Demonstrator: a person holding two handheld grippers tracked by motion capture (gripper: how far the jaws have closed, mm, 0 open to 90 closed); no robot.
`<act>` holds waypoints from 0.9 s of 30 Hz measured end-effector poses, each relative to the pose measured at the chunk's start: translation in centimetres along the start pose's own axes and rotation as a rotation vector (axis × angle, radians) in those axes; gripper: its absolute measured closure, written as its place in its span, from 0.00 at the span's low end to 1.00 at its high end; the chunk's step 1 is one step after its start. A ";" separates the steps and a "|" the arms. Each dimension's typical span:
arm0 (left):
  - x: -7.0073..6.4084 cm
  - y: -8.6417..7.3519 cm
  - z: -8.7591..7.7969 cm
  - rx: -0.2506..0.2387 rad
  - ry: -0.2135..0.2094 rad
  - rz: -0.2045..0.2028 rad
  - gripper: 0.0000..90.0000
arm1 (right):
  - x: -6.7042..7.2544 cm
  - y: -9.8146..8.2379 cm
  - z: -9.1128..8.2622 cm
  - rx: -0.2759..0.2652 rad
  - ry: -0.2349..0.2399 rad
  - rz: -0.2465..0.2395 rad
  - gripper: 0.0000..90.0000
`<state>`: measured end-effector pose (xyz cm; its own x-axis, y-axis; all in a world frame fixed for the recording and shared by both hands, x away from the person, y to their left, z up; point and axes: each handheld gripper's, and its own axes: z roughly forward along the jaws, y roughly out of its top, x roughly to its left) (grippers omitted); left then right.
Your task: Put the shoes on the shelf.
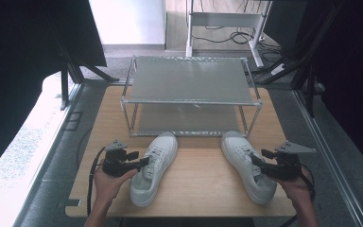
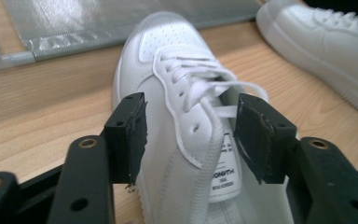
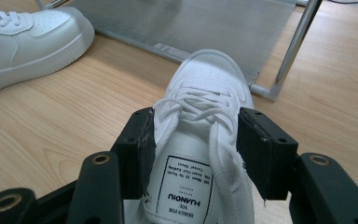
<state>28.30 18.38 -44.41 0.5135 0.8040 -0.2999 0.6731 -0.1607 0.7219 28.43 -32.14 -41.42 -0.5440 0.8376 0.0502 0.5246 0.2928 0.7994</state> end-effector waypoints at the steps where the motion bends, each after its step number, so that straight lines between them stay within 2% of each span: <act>1: -0.1 0.0 0.2 0.008 0.003 0.009 0.52 | -0.1 0.0 -0.2 -0.002 -0.003 0.000 0.53; 3: -0.3 -0.1 0.3 0.015 0.013 0.016 0.53 | -0.1 0.0 -0.5 0.003 -0.013 -0.012 0.53; 6: -0.3 -0.2 0.5 0.024 0.034 0.019 0.56 | -0.4 0.0 -1.0 -0.007 -0.016 -0.002 0.54; 10: -0.2 -0.2 0.8 0.027 0.050 0.011 0.60 | -0.7 -0.4 -0.8 0.020 -0.024 0.006 0.55; 11: -0.2 -0.3 1.1 0.026 0.043 0.004 0.61 | -0.8 -0.7 -0.2 0.058 -0.033 0.001 0.56; 15: -0.4 -0.2 1.6 0.034 0.054 0.007 0.64 | -0.7 -1.0 1.0 0.100 -0.048 -0.013 0.59; 17: -0.5 -0.1 2.1 0.047 0.062 0.010 0.65 | -0.6 -1.1 1.9 0.138 -0.095 -0.032 0.62; 23: -0.7 0.0 2.3 0.056 0.075 0.010 0.66 | -0.8 -1.4 2.4 0.151 -0.126 -0.031 0.64; 24: -0.7 0.0 2.3 0.060 0.084 0.016 0.66 | -1.0 -1.6 2.7 0.165 -0.146 -0.026 0.66; 27: -0.8 0.0 2.4 0.069 0.098 0.024 0.67 | -1.3 -1.9 2.9 0.179 -0.158 -0.015 0.66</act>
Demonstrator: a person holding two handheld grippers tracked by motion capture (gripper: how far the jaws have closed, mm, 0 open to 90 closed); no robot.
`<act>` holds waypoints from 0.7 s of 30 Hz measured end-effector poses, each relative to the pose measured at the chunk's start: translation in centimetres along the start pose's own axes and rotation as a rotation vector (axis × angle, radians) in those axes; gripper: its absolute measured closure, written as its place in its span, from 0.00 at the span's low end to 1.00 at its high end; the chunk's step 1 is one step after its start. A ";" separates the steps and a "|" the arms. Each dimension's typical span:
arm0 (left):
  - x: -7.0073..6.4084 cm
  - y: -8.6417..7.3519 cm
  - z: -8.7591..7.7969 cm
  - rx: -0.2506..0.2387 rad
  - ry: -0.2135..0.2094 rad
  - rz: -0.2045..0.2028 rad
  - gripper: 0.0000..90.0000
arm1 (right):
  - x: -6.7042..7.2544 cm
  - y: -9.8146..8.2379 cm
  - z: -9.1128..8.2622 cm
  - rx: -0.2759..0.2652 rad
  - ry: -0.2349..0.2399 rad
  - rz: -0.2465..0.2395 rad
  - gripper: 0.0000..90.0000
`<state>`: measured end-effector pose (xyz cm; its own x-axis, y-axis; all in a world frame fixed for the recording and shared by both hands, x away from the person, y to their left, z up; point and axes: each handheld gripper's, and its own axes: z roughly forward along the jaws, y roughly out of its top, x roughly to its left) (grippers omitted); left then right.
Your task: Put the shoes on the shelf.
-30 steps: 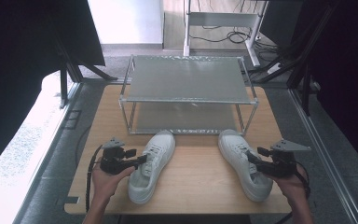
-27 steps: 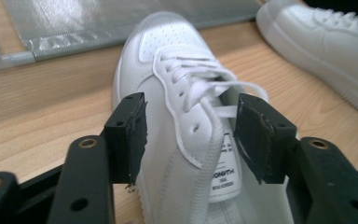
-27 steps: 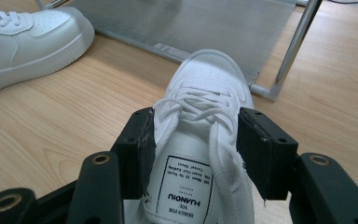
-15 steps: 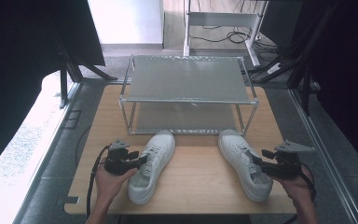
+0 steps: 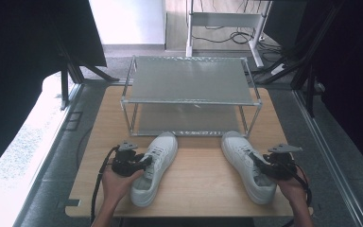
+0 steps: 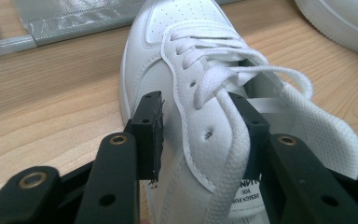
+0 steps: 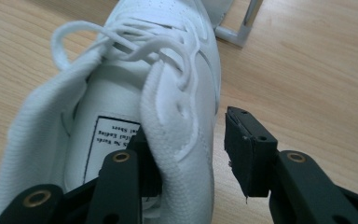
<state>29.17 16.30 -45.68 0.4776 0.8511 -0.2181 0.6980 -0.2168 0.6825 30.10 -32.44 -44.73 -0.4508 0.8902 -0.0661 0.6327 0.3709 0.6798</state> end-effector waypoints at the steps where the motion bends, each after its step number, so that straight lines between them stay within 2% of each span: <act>1: 0.0 0.0 0.0 0.003 0.001 0.000 0.67 | -0.1 -0.1 0.1 0.003 0.003 0.009 0.66; 4: 0.0 0.0 0.1 0.007 0.004 0.000 0.67 | -0.2 -0.1 0.2 0.011 -0.004 0.010 0.66; 9: -0.1 0.0 0.5 0.023 0.032 0.005 0.68 | -0.4 -0.1 0.5 0.016 -0.004 0.016 0.68; 12: 0.1 0.3 0.8 0.031 0.033 -0.001 0.69 | -0.5 0.0 1.0 0.042 -0.024 0.010 0.73; 14: 0.2 0.4 1.0 0.036 0.032 -0.006 0.69 | -0.4 0.2 1.4 0.054 -0.013 0.008 0.77; 21: -0.2 0.8 1.5 0.061 0.084 0.014 0.73 | -0.5 0.7 2.3 0.099 -0.008 0.010 0.80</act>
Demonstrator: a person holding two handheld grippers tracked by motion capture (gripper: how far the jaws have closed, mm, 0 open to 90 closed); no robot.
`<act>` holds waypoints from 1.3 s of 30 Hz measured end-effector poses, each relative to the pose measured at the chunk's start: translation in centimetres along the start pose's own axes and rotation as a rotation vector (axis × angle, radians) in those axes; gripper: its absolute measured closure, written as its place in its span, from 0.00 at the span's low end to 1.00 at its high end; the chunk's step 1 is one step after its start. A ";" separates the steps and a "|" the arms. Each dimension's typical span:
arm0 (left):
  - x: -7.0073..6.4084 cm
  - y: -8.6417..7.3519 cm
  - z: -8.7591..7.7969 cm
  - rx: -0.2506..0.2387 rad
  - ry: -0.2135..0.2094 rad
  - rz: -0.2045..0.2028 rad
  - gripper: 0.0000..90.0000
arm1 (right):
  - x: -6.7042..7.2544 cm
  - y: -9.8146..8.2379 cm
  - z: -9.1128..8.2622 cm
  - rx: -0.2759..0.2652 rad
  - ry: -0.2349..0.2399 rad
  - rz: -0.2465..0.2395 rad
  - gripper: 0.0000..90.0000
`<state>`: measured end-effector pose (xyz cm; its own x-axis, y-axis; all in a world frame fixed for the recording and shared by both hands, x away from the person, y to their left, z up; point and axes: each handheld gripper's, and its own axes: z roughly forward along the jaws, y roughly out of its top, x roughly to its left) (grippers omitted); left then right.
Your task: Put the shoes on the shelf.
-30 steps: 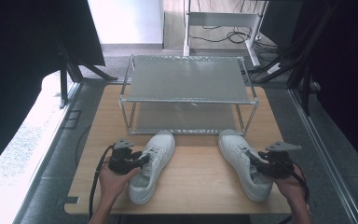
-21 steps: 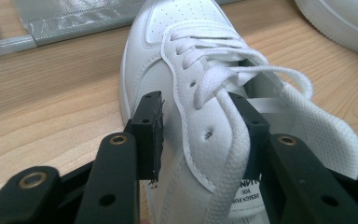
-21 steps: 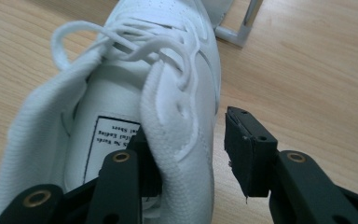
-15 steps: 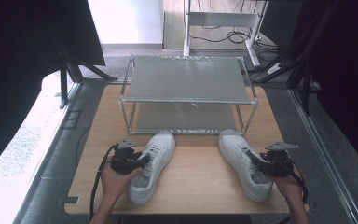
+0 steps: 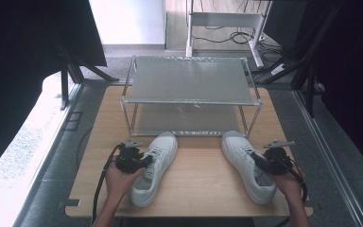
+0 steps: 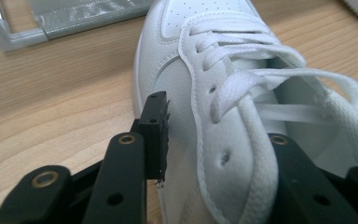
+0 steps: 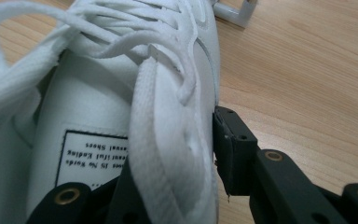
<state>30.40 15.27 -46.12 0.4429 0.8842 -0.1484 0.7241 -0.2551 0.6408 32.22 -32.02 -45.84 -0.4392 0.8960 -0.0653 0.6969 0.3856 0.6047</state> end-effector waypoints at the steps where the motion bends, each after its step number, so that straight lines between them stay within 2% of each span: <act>1: -0.1 0.1 0.1 0.006 0.013 0.010 0.74 | 0.0 0.0 0.1 0.002 -0.002 0.001 0.80; 5: -0.3 0.2 0.3 0.011 0.043 0.019 0.78 | 0.1 0.1 0.5 0.014 -0.017 0.007 0.82; 6: -0.5 0.3 0.3 0.020 0.066 0.032 0.79 | 0.1 0.1 0.6 0.017 -0.018 0.010 0.82; 7: -0.5 0.3 0.3 0.020 0.066 0.032 0.82 | 0.1 0.1 0.6 0.017 -0.018 0.010 0.82; 8: -0.7 0.4 0.5 0.024 0.088 0.046 0.83 | 0.0 0.1 0.7 0.020 -0.019 0.016 0.83; 10: -0.8 0.4 0.5 0.029 0.100 0.058 0.86 | -0.1 0.1 0.8 0.024 -0.020 0.026 0.85; 16: -0.7 0.4 0.5 0.024 0.104 0.058 0.91 | -0.3 0.1 0.8 0.028 -0.032 0.045 0.93; 19: -0.3 0.2 0.4 0.011 0.091 0.043 0.92 | -0.4 0.0 0.8 0.024 -0.031 0.053 0.95; 20: -0.1 0.2 0.4 0.006 0.081 0.037 0.92 | -0.6 -0.1 0.8 0.019 -0.022 0.063 0.96; 21: 0.4 0.1 0.3 -0.003 0.058 0.013 0.92 | -0.7 -0.1 0.8 0.014 -0.015 0.072 0.96; 22: 0.4 0.1 0.3 -0.003 0.058 0.013 0.92 | -0.7 -0.1 0.8 0.014 -0.015 0.072 0.96; 23: 0.9 0.0 0.2 -0.016 0.031 -0.015 0.92 | -0.9 -0.3 0.8 0.002 0.002 0.092 0.96; 25: 1.0 -0.1 0.2 -0.020 0.021 -0.023 0.92 | -1.1 -0.3 0.7 -0.003 0.012 0.103 0.96; 26: 1.5 -0.3 0.1 -0.039 -0.001 -0.048 0.93 | -1.4 -0.5 0.7 -0.014 0.032 0.124 0.96; 28: 1.7 -0.3 0.1 -0.046 -0.010 -0.060 0.93 | -1.6 -0.5 0.7 -0.019 0.040 0.131 0.96; 29: 2.1 -0.4 0.0 -0.060 -0.031 -0.080 0.93 | -1.8 -0.6 0.6 -0.030 0.053 0.145 0.96; 33: 2.6 -0.6 -0.1 -0.072 -0.064 -0.103 0.93 | -1.9 -0.7 0.3 -0.057 0.055 0.152 0.96; 34: 2.8 -0.6 -0.2 -0.089 -0.099 -0.123 0.93 | -2.0 -0.7 0.0 -0.080 0.075 0.160 0.96; 35: 2.8 -0.6 -0.2 -0.089 -0.099 -0.123 0.93 | -2.0 -0.7 0.0 -0.080 0.075 0.160 0.96; 37: 3.1 -0.6 -0.6 -0.121 -0.148 -0.139 0.93 | -2.1 -0.8 -0.5 -0.116 0.112 0.181 0.96; 39: 3.1 -0.6 -0.8 -0.135 -0.163 -0.145 0.93 | -2.3 -0.8 -0.8 -0.150 0.137 0.197 0.96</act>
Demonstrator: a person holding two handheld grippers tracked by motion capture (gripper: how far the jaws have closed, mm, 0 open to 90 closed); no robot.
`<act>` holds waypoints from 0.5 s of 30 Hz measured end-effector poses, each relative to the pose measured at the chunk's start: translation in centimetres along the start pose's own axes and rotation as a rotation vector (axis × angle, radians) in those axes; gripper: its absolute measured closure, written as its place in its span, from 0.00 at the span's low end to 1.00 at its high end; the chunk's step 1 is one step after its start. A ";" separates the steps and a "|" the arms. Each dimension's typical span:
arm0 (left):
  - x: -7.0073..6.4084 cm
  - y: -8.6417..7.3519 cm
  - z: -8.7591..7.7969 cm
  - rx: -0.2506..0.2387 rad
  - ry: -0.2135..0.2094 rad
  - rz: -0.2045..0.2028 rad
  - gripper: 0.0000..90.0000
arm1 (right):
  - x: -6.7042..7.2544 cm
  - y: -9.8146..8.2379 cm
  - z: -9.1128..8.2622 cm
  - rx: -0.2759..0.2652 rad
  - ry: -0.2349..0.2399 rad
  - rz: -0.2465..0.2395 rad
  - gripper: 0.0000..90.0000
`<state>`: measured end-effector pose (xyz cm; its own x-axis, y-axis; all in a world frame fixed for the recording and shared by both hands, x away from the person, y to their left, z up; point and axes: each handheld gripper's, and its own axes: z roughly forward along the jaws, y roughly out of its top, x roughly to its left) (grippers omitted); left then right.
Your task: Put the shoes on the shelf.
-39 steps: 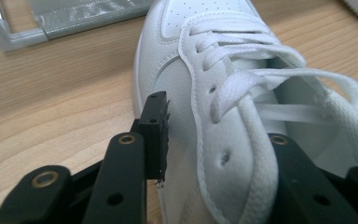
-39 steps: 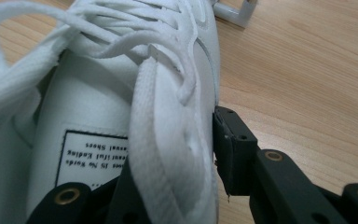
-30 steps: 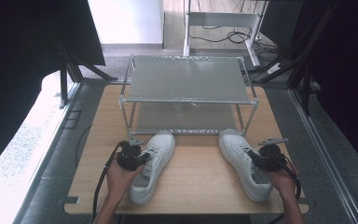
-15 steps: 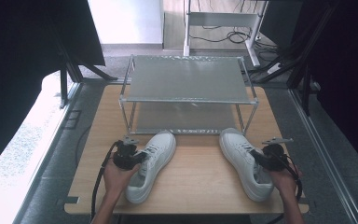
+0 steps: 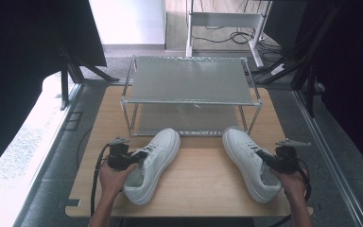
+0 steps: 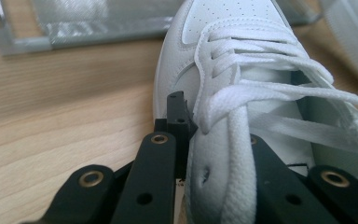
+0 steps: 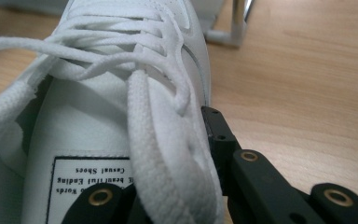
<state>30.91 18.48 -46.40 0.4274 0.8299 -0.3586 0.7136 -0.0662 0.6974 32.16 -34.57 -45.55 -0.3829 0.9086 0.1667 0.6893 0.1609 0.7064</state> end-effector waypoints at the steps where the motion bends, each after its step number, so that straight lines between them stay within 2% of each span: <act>1: 0.1 0.1 -0.5 -0.027 -0.035 -0.011 0.93 | 0.0 0.0 -0.2 -0.016 0.010 0.005 0.96; 4: 0.1 0.2 -1.1 -0.064 -0.070 -0.022 0.93 | 0.0 0.1 -0.8 -0.071 0.037 0.024 0.96; 7: 0.3 0.2 -1.8 -0.103 -0.105 -0.034 0.93 | -0.1 0.0 -1.4 -0.149 0.045 0.045 0.96; 8: 0.3 0.2 -1.8 -0.103 -0.105 -0.034 0.93 | -0.1 0.0 -1.4 -0.149 0.045 0.045 0.96; 11: 0.5 0.3 -2.5 -0.146 -0.147 -0.058 0.93 | -0.5 0.1 -2.1 -0.217 0.116 0.088 0.96; 13: 0.5 0.4 -2.6 -0.157 -0.162 -0.064 0.93 | -0.5 0.1 -2.2 -0.229 0.129 0.096 0.96; 14: 0.7 0.4 -3.0 -0.182 -0.200 -0.075 0.93 | -0.6 0.0 -2.4 -0.253 0.163 0.113 0.96; 15: 0.7 0.4 -3.2 -0.191 -0.210 -0.081 0.93 | -0.6 0.0 -2.4 -0.262 0.175 0.121 0.96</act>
<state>29.75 20.80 -44.40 0.4933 0.6938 -0.5247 0.6414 0.1173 0.7582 30.95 -36.08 -43.96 -0.4229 0.8317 0.3598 0.5635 -0.0696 0.8232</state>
